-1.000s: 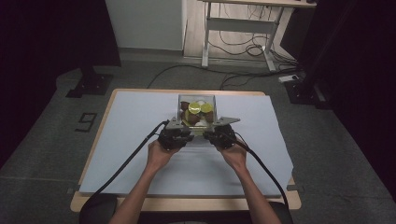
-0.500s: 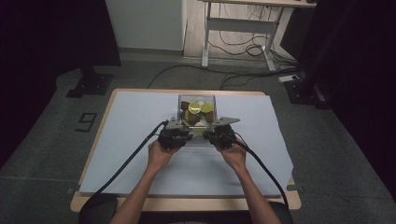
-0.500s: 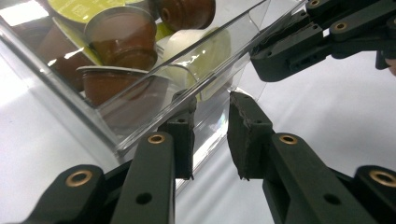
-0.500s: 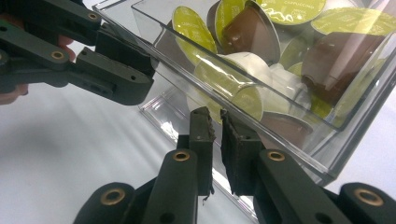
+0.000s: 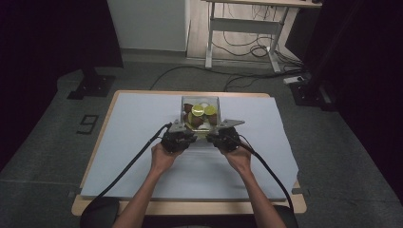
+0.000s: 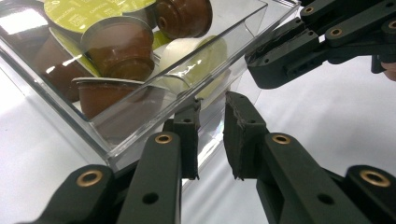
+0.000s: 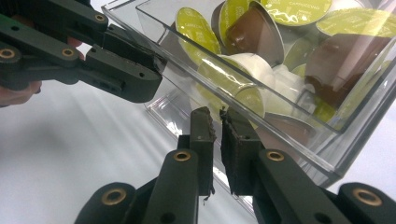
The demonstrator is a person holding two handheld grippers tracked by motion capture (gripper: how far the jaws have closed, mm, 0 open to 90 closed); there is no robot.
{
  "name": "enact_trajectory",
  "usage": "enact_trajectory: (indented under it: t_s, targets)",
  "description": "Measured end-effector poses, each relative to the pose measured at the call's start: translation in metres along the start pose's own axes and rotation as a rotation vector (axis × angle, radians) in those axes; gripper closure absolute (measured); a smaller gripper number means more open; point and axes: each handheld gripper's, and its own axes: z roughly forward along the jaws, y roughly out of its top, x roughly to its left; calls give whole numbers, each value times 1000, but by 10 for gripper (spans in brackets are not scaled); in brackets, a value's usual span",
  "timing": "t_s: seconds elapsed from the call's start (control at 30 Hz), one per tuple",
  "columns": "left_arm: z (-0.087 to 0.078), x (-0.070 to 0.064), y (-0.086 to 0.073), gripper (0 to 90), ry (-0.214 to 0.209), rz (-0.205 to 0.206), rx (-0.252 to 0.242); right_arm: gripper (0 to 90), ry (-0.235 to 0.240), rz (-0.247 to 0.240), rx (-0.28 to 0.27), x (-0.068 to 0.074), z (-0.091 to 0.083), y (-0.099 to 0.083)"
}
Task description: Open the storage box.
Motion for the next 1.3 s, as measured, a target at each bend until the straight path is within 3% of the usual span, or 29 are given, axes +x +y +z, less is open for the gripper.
enact_trajectory:
  t_s: [1.3]
  targets:
    - [-19, -24, -15, 778, -21, 44, -2, 821, 39, -57, -4, 24, -19, -15]
